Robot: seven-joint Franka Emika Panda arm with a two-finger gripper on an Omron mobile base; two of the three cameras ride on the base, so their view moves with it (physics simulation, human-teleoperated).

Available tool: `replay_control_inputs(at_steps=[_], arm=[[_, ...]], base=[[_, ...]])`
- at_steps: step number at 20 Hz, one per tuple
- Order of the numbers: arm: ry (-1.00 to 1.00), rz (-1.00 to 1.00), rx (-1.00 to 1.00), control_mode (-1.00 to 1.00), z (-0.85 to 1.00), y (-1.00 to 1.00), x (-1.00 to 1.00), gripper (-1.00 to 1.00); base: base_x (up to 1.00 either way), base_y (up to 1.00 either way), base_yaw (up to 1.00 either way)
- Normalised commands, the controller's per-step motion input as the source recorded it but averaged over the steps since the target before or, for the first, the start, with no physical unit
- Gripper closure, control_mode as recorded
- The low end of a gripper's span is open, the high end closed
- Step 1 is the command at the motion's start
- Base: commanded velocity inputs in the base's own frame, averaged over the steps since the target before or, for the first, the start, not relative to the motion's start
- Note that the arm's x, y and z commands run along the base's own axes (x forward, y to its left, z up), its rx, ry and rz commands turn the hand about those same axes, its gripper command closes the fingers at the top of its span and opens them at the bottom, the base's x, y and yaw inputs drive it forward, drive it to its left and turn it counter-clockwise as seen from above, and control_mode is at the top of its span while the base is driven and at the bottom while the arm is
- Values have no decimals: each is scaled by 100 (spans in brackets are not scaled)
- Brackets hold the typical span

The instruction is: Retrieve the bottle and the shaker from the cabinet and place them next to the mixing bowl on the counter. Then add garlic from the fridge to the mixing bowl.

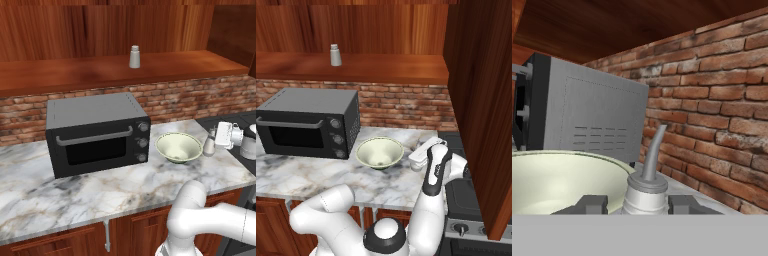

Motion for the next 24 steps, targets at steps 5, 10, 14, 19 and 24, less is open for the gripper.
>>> replay_control_inputs(at_steps=[5, 10, 14, 19, 24], arm=[[0, 0, 0, -100, 0, 0, 0, -100], [0, 0, 0, -100, 0, 0, 0, -100], [0, 0, 0, -100, 0, 0, 0, -100], [0, 0, 0, -100, 0, -6, -1, -100], [0, -4, 0, -100, 4, -23, -9, -100]], base=[[0, 0, 0], [0, 0, 0], [0, 0, 0], [0, 0, 0], [0, 0, 0]])
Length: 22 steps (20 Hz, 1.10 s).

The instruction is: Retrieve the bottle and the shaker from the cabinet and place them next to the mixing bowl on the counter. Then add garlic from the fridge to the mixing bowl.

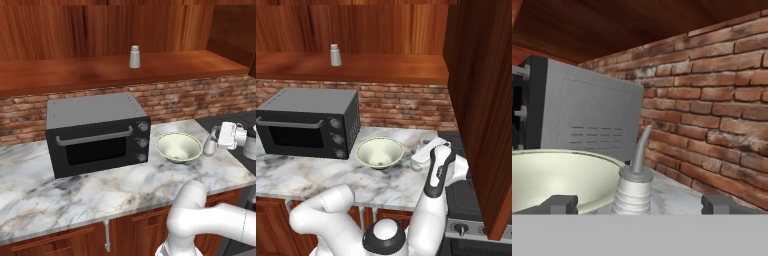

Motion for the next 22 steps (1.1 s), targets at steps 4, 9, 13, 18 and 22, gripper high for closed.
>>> replay_control_inputs(at_steps=[4, 9, 13, 18, 22], arm=[[0, -7, 0, -100, 10, -26, -11, -100], [1, -14, -3, -100, 17, -4, -21, -100], [5, -23, -3, -100, 29, 0, -56, -100], [5, -27, -3, -100, 28, 5, -64, -100], [5, -30, -2, -100, 23, 26, -51, -100]], base=[[0, 0, 0], [0, 0, 0], [0, 0, 0], [0, 0, 0], [0, 0, 0]])
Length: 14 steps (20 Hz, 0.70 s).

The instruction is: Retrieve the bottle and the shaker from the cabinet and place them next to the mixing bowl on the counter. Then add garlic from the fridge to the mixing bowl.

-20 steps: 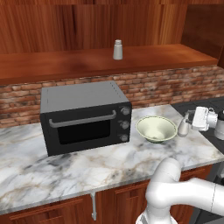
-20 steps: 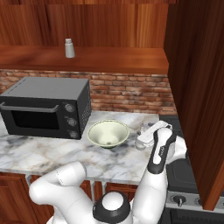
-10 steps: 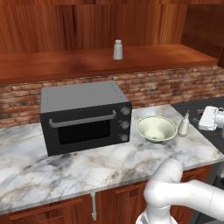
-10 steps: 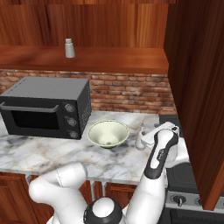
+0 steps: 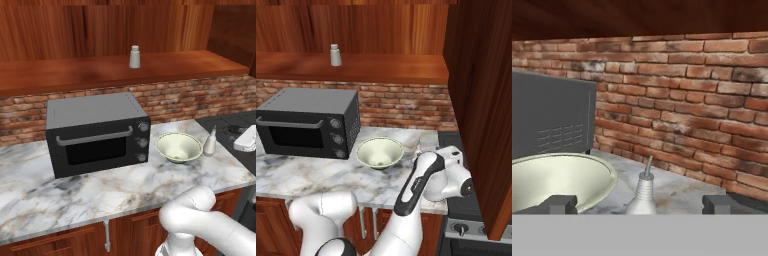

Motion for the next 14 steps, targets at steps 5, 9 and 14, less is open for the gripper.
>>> replay_control_inputs(at_steps=[5, 9, 14], arm=[[8, -31, -3, -100, 45, 28, -28, -100], [12, -25, -1, -100, 52, 26, -39, -100], [12, -19, 0, -100, 54, 15, -55, -100]], base=[[0, 0, 0], [0, 0, 0], [0, 0, 0]])
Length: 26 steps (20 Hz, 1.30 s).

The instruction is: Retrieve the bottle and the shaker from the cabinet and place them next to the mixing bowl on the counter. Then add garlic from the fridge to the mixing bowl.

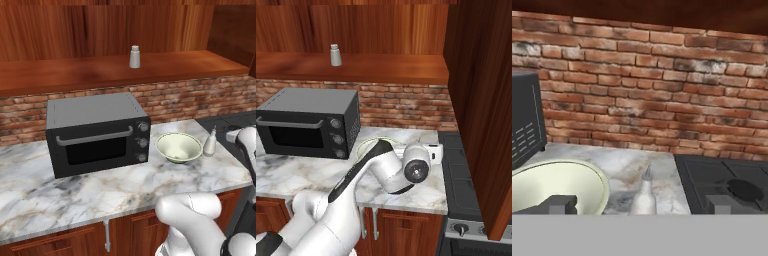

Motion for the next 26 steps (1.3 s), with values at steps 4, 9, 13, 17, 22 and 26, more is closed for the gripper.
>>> replay_control_inputs(at_steps=[4, 9, 13, 17, 22, 26], arm=[[12, -13, 0, -100, 60, 18, -69, -100], [14, -9, 0, -100, 57, 44, -65, -100], [12, 0, 0, -100, 37, 61, -47, -100], [11, -1, 0, -100, 42, 51, -48, -100], [11, -1, 0, -100, 51, 42, -62, -100], [9, -1, 0, -100, 61, 40, -58, -100]], base=[[0, 0, 0], [0, 0, 0], [0, 0, 0], [0, 0, 0], [0, 0, 0], [0, 0, 0]])
